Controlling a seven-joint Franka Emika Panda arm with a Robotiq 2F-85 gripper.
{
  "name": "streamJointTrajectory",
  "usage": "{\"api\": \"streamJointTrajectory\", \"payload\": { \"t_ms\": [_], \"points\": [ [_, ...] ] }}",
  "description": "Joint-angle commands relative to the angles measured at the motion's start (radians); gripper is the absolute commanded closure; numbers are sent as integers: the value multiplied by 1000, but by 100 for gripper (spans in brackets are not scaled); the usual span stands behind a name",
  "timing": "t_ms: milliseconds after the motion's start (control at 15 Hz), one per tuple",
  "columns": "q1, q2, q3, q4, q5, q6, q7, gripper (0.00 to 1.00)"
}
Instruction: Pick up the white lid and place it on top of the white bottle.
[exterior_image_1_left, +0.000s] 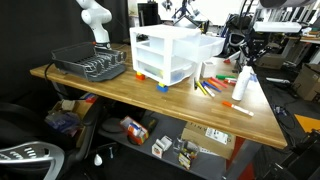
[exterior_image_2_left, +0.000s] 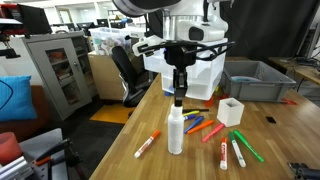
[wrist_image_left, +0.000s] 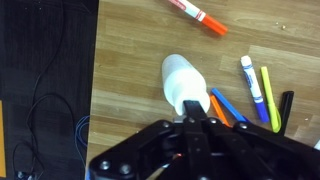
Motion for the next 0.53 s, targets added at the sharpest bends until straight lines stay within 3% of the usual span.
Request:
{"api": "streamJointTrajectory", "payload": {
  "t_ms": [0, 467],
  "points": [
    [-6, 4, -4, -14, -19, 18, 11, 100],
    [-11, 7, -3, -24, 6, 12, -4, 100]
  ]
}}
